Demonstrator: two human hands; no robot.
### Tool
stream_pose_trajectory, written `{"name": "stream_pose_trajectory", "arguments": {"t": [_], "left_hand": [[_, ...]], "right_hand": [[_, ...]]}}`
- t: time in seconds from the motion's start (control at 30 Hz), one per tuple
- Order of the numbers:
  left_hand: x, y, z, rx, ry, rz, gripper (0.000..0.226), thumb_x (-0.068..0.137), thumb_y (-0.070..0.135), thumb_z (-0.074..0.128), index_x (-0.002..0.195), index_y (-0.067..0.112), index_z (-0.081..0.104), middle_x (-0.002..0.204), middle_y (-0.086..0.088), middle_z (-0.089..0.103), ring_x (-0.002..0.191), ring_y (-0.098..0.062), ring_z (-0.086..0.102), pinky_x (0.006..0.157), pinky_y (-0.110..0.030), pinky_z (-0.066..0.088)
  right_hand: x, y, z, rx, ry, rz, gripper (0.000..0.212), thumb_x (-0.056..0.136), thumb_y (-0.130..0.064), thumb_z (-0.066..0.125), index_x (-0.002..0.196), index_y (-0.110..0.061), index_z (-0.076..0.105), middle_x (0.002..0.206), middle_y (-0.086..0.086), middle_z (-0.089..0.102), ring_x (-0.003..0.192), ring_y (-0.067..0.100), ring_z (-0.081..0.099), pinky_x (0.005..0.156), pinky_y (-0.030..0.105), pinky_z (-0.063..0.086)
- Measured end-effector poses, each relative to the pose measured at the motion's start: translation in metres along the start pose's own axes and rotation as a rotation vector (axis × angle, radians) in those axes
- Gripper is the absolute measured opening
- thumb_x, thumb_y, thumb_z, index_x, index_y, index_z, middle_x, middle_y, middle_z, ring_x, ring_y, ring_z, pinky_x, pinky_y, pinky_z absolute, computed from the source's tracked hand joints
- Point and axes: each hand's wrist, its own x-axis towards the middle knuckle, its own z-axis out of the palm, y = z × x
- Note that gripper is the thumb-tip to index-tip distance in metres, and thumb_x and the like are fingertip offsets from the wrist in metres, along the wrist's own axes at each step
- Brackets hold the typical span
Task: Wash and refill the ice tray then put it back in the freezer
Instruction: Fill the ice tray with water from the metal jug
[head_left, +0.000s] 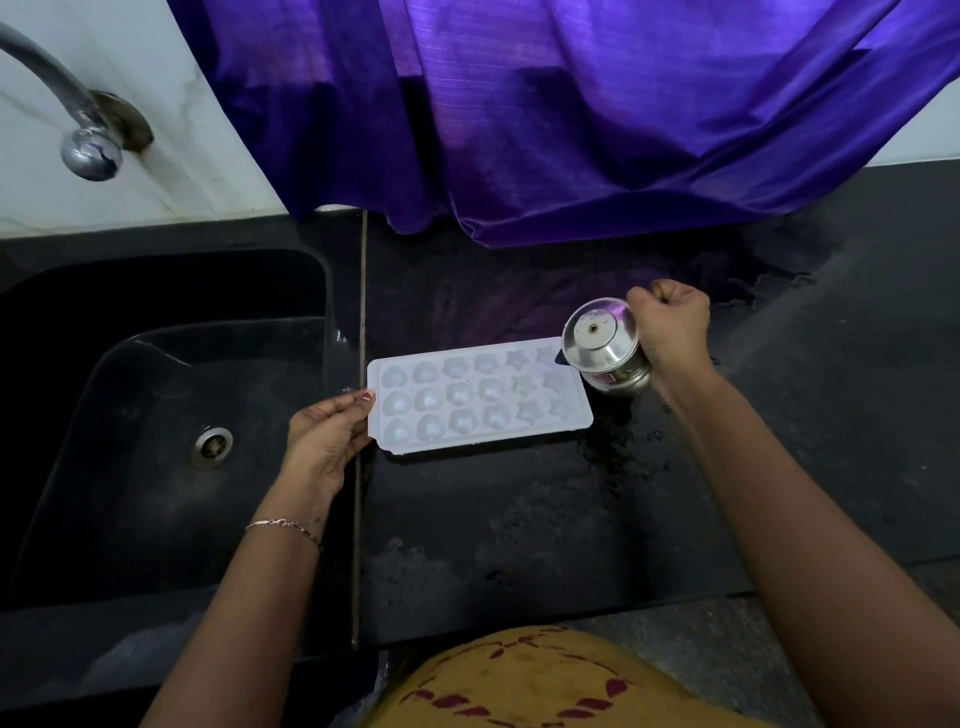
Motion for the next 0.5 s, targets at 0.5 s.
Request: {"name": "stream_pose_trajectory", "arguments": {"t": [0.5], "left_hand": [[-0.001, 0.001, 0.0, -0.009, -0.008, 0.002, 0.004, 0.087, 0.003, 0.065, 0.087, 0.006, 0.068, 0.089, -0.008, 0.07, 0.061, -0.007, 0.069, 0.052, -0.019, 0.054]], "right_hand": [[-0.001, -0.013, 0.019, -0.034, -0.114, -0.11, 0.048, 0.074, -0.002, 0.055, 0.04, -0.024, 0.03, 0.039, -0.016, 0.027, 0.046, 0.011, 0.03, 0.059, 0.033, 0.036]]}}
